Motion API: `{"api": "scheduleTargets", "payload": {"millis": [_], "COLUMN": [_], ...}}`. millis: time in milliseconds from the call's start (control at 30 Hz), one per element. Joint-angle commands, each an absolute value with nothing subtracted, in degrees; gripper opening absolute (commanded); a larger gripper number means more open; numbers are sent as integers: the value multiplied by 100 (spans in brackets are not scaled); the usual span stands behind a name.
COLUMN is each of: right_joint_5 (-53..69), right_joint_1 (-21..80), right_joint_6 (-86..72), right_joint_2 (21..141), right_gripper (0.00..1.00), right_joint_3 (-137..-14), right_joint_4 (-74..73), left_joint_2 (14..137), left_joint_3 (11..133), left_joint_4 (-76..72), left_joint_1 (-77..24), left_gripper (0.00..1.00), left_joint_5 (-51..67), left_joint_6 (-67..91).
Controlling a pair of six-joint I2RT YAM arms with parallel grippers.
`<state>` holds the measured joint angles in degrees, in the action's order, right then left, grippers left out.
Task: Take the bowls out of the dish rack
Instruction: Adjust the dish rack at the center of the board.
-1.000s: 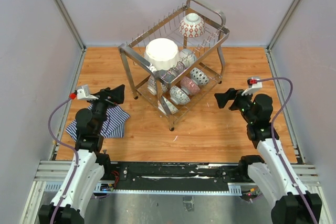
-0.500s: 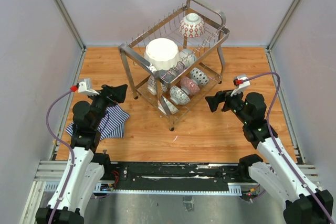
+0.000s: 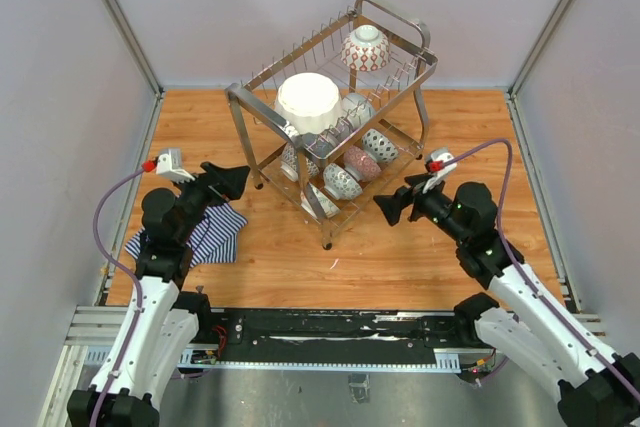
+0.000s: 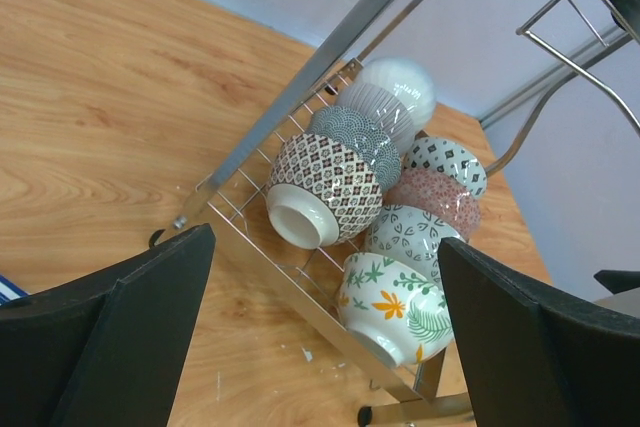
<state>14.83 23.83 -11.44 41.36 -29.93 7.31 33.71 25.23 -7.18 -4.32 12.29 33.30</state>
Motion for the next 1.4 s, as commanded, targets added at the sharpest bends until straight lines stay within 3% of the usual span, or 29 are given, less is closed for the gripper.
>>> {"api": "scheduleTargets", "payload": {"millis": [0, 200, 600, 700, 1133, 1367], "right_joint_5": [1268, 354, -981, -1220, -2241, -2509], "right_joint_1": [3365, 4648, 6190, 6368, 6653, 6681], "right_joint_6": [-642, -90, 380, 364, -44, 25], "right_joint_2": [4189, 4676, 6158, 6509, 7334, 6965], "right_gripper": [99, 99, 98, 100, 86, 86], "right_joint_3": [-3066, -3166, -3702, -3874, -4141, -3890], "right_joint_4": [1227, 1441, 2267, 2448, 3167, 3323], "left_joint_2": [3403, 3260, 3019, 2993, 2875, 2828], "left_joint_3": [2662, 2698, 2692, 2688, 2803, 2830], "left_joint_4": [-729, -566, -295, -283, 2, -56], "left_joint_1": [-458, -464, -466, -466, -466, -466], "left_gripper": [100, 100, 100, 100, 100, 100], "left_joint_5": [1314, 1170, 1008, 990, 749, 1028], "left_joint_6": [3289, 3265, 3188, 3183, 3058, 3243]}}
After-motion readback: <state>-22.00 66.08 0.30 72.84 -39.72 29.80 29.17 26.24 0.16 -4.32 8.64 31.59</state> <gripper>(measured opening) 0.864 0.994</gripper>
